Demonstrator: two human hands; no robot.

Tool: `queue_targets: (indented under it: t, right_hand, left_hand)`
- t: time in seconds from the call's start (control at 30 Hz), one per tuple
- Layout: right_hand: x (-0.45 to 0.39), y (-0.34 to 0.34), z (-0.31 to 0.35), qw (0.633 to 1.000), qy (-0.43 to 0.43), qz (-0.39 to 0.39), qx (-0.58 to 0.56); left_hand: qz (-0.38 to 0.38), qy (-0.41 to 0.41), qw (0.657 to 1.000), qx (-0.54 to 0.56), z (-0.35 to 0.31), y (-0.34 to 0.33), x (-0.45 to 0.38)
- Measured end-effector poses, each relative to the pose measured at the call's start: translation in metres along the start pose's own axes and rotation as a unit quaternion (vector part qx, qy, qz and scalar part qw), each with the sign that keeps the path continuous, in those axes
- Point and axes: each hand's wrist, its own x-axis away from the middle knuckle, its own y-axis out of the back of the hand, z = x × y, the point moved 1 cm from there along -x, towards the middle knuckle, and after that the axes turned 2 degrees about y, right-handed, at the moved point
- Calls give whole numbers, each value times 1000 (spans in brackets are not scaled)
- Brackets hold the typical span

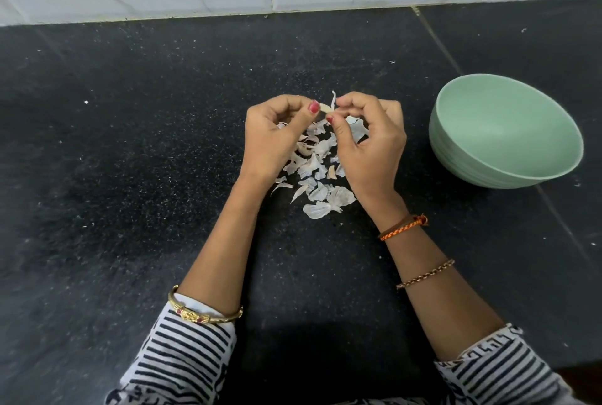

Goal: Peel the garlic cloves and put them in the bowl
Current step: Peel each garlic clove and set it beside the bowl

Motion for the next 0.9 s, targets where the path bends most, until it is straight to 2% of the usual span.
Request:
queue_targets:
  t: [0.27,0.47,0.9]
  right_hand:
    - [-1,0,0,992,-88,79,-54]
    - [-2,0,1,982,-123,109,-92]
    - [-3,2,1,982,-110,123,-95]
  left_hand:
    - [-2,1,1000,-6,4,-3,0]
    - [5,1,1000,11,4,-3,-1]
    - [-28,27,998,39,3,-2,-1]
